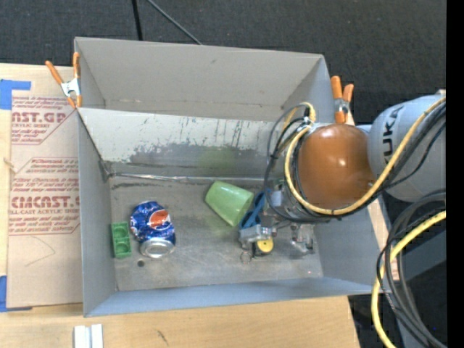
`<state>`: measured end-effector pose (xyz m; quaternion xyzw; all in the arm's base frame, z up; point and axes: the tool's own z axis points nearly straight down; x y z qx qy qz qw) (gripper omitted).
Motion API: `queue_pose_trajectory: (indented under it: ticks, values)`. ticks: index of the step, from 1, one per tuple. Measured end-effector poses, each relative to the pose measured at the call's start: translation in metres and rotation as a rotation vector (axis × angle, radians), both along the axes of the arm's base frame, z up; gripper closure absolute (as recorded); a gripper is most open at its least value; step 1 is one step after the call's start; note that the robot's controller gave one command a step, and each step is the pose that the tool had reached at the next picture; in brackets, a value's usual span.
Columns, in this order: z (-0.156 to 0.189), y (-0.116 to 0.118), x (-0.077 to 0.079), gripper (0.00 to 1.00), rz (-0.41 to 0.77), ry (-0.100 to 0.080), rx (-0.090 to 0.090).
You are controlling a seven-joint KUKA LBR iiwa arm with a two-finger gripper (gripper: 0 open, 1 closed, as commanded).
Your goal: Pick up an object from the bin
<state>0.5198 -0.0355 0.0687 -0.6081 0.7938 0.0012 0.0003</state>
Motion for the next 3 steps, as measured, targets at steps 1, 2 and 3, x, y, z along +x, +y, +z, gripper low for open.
queue_pose_trajectory:
  ticks: [1,2,3]
  values:
    - [0.001,0.033,0.008,0.0,0.168,-0.002,0.001]
    - [0.002,0.032,0.008,1.0,0.166,-0.001,0.0]
    - [0.134,0.033,0.01,1.0,0.164,-0.009,-0.001]
